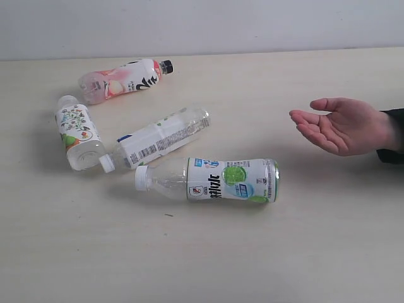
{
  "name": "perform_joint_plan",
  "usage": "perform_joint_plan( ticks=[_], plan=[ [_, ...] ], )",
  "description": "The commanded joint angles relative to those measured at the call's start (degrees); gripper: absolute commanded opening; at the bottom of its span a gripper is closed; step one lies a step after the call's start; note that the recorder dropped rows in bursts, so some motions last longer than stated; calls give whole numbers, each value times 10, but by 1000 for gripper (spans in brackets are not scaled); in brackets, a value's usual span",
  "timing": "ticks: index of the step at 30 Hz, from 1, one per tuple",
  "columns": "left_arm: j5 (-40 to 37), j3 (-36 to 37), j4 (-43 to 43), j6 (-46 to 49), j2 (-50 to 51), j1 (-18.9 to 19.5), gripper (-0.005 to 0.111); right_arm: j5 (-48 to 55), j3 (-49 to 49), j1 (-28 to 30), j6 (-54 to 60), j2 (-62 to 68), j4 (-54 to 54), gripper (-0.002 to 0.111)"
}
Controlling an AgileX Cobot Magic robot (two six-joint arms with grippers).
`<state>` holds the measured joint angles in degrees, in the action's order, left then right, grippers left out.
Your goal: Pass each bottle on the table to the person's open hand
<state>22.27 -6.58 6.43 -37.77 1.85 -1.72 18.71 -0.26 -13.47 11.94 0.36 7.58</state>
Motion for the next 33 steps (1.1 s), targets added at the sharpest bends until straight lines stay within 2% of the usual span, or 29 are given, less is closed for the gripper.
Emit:
perform_joint_plan(
  ticks=[1, 4, 7, 11, 14, 19, 27, 33],
  plan=[
    [-26, -131, 3, 56, 111, -3, 0, -8, 3, 2, 2, -4, 0, 0],
    [-107, -251, -1, 93, 248, -3, 0, -8, 3, 2, 2, -4, 0, 0],
    [-256, -385, -2, 149, 387, -3, 0, -8, 3, 2, 2, -4, 0, 0],
    [-496, -562, -2, 228, 572, -3, 0, -8, 3, 2, 2, -4, 0, 0],
    [-603, -657, -1, 240, 669, -3, 0, -8, 3, 2, 2, -4, 0, 0],
    [-707, -753, 7, 240, 777, -7, 0, -8, 3, 2, 2, -4, 0, 0],
    [-913, -874, -7, 255, 899, -49, 0, -8, 3, 2, 2, -4, 0, 0],
    [-922, -888, -34, 193, 974, -85, 0, -8, 3, 2, 2, -4, 0, 0]
  ],
)
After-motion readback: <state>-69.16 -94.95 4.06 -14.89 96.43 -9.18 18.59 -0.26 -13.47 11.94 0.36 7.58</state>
